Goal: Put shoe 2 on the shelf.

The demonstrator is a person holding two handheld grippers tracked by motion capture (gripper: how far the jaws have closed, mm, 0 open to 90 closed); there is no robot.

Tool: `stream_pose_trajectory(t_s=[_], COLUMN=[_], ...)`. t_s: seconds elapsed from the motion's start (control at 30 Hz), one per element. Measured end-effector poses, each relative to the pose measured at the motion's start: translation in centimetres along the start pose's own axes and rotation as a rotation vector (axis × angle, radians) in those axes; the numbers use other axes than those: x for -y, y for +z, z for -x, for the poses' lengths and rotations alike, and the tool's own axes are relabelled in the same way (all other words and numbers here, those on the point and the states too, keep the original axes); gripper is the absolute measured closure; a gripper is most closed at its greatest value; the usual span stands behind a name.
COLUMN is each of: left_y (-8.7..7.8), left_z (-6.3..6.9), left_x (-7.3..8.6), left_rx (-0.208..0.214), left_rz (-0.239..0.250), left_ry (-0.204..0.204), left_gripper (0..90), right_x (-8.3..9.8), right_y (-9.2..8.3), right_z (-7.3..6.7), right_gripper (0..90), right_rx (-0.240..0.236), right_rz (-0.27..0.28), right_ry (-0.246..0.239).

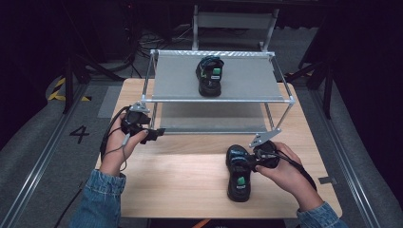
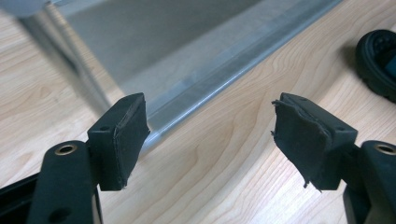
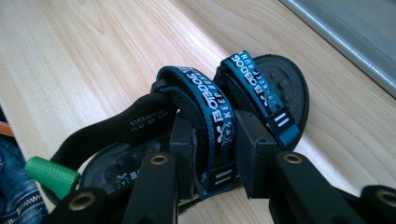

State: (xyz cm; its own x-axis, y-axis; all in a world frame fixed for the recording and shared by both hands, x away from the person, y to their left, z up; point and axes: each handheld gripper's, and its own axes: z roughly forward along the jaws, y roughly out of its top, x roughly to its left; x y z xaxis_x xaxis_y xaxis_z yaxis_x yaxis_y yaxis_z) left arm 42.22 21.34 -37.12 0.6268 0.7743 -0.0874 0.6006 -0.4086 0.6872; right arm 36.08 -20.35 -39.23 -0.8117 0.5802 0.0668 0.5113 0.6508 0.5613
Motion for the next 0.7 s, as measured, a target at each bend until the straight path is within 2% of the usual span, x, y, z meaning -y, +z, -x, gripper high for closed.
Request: stream_pose_trajectory(t_s=[0.13,0.17,0.23,0.7], left_y=[-0.7,-0.8,-1.0,-2.4], left_z=[-0.3,-0.5,-0.5,-1.1], left_x=[0.7,0.8,1.2,2.9], left_rx=[-0.016,-0.022,-0.026,-0.058], left_rz=[0.0,-0.005,0.002,-0.005], left_ry=[-0.016,-0.002,-0.03,-0.059], left_gripper=[26.1,26.2,26.2,26.1], right_x=[-0.4,-0.6,-0.9,-3.7], right_y=[-0.9,-1.2,-1.8,-6.3], right_z=[0.3,0.3,0.4,1.0], right_gripper=[71.0,71.0,71.0,71.0], right_rx=[-0.014,-0.018,-0.022,-0.042], right_rz=[0.016,0.022,0.032,0.072], right_ry=[-0.001,-0.002,0.0,0.008])
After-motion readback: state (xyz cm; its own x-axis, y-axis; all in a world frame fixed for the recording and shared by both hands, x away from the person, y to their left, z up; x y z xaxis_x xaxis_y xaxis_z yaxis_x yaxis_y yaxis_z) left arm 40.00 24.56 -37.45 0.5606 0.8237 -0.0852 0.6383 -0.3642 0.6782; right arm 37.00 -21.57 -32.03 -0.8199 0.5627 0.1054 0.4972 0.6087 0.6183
